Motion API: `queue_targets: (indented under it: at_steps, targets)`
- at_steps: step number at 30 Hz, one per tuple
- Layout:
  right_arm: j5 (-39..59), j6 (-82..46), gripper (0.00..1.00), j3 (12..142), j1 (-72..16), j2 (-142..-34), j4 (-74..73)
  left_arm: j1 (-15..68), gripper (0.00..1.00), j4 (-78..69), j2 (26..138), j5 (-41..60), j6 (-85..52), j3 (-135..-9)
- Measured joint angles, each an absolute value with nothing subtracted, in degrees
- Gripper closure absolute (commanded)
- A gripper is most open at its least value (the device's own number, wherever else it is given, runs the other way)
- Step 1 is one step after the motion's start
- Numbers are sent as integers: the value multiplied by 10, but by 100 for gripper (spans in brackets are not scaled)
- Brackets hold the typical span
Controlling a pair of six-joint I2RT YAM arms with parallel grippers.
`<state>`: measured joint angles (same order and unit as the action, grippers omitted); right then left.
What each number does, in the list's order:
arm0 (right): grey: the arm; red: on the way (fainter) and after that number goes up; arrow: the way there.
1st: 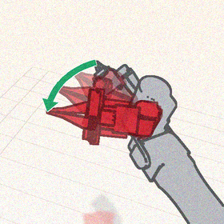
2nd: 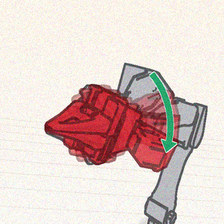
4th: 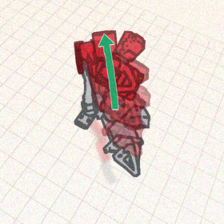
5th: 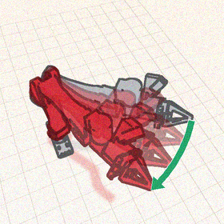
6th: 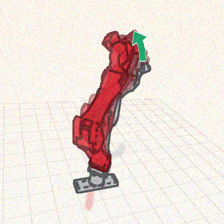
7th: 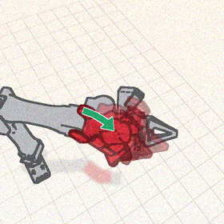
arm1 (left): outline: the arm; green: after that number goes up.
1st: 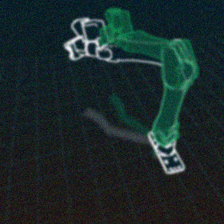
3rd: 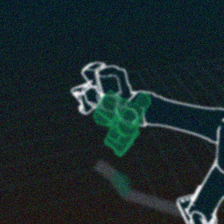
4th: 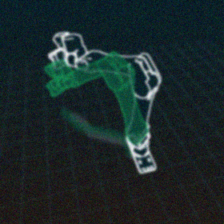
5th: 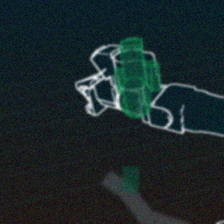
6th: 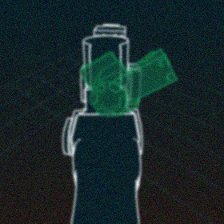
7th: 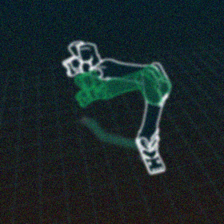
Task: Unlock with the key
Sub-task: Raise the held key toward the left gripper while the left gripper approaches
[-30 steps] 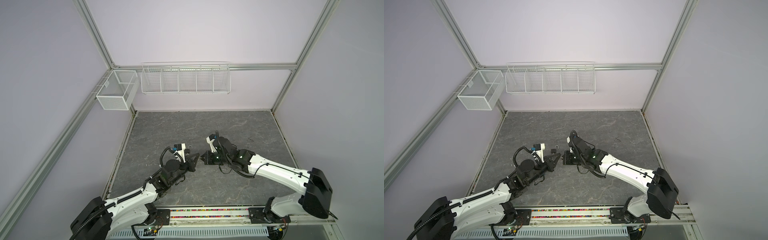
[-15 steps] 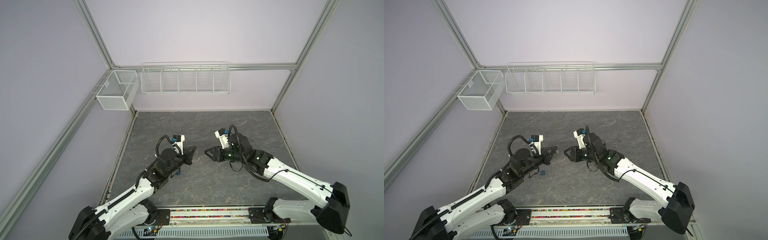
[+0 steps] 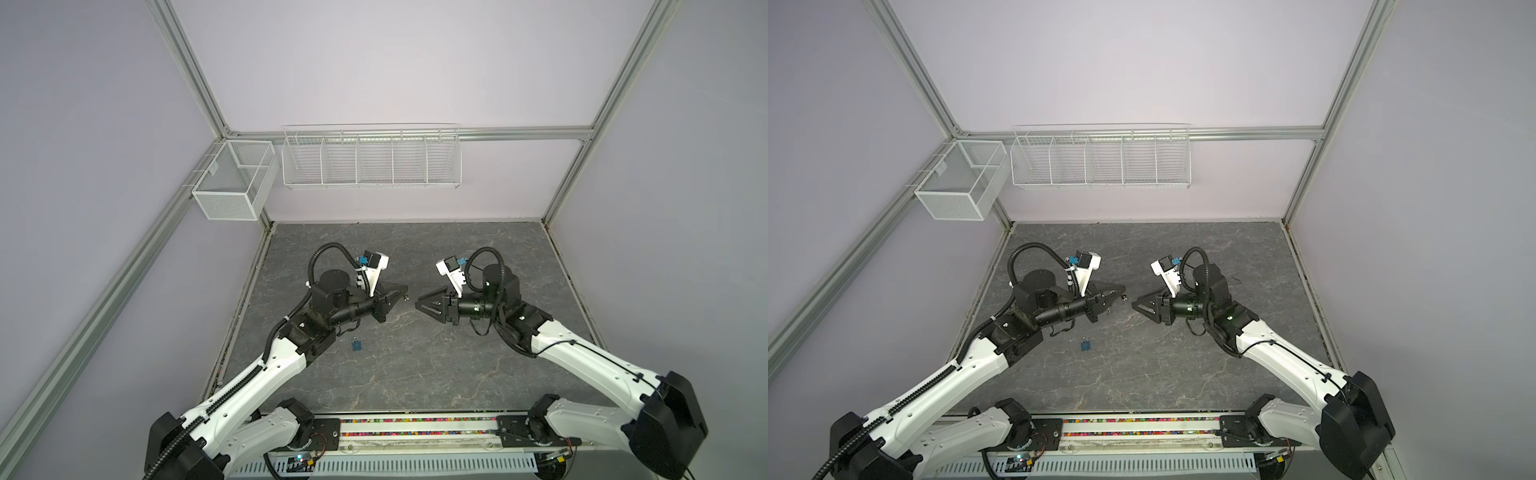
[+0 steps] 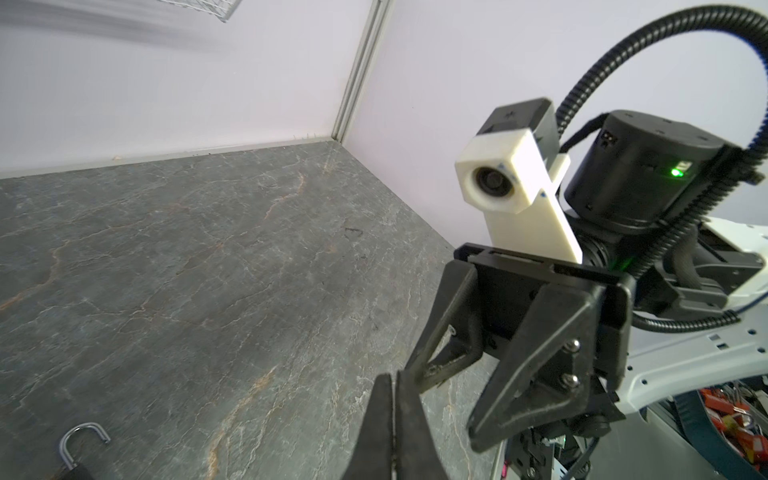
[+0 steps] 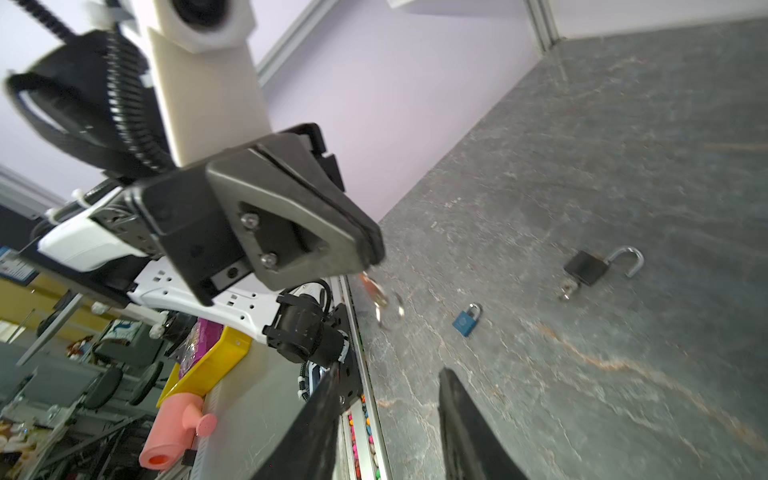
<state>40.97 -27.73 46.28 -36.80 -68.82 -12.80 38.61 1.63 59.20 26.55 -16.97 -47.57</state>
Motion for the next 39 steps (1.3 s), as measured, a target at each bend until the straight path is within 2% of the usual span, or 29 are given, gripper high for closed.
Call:
queue_targets:
  at_steps: [5,7,23,39]
  targets:
    - [441,-263,65,463,-364,-719,-173,386,100,25,600,289,-160,-486]
    - [452,-260,72,463,-364,-731,-182,386,100,25,601,297,-160,-490]
    - [502,-258,71,475,-364,-753,-229,386,100,33,604,320,-157,-502]
    - [520,-278,78,476,-364,-766,-265,386,100,47,604,318,-143,-504]
